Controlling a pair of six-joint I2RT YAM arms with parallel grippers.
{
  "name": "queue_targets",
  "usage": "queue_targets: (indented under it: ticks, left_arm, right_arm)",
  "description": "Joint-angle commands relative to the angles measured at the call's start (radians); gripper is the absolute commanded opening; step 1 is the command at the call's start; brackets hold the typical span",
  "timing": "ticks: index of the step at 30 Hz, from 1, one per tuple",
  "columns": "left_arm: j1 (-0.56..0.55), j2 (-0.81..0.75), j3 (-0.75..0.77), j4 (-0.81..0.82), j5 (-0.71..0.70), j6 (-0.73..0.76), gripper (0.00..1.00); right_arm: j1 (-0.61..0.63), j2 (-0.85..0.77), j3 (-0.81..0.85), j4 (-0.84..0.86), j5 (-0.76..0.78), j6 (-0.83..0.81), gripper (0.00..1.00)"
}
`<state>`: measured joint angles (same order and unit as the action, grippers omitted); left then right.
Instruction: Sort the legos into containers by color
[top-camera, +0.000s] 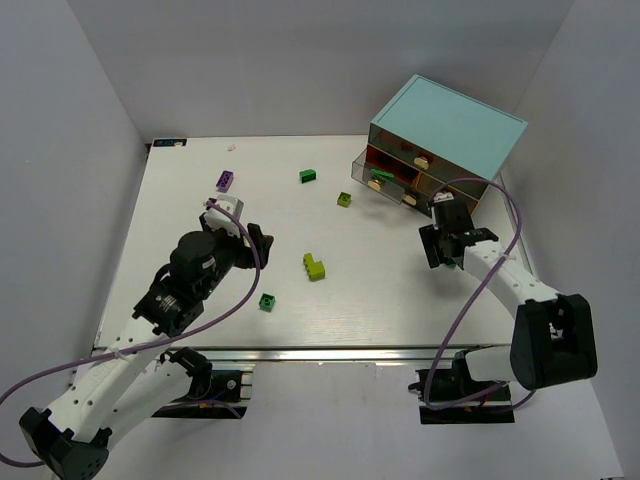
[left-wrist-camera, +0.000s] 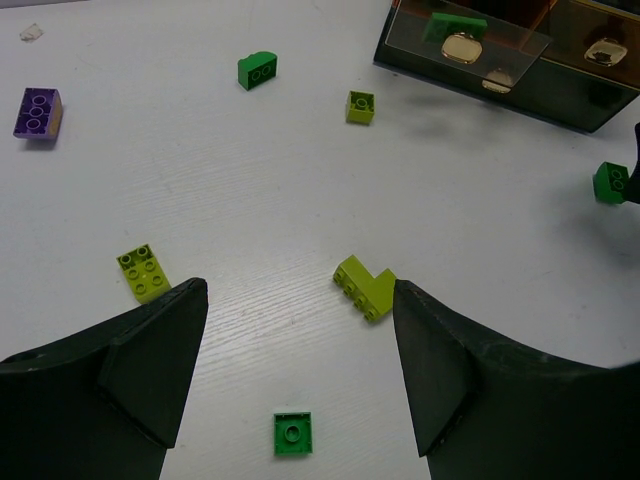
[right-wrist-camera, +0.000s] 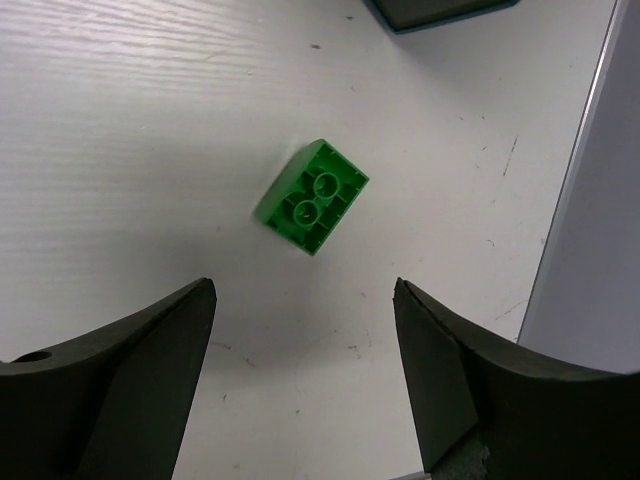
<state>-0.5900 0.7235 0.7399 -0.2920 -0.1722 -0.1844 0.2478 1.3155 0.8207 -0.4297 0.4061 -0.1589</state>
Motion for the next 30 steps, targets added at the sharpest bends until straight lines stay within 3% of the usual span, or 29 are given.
queue_targets:
  ticks: [1,18,30]
  left_arm:
    - [0.006,-0.022,-0.008,0.01,0.014,-0.004,0.84]
    - [0.006,-0.027,-0.007,0.011,0.019,-0.004,0.84]
    - [0.006,-0.022,-0.008,0.01,0.01,-0.004,0.84]
  right_arm:
    - [-0.033,0.045,-0.002,0.085,0.051,0.104,0.77]
    - [-0.133,0.211,0.006,0.258,-0.016,0.196,0.71]
    - [-0.146,0.228,-0.043,0.259,-0.015,0.216,0.68]
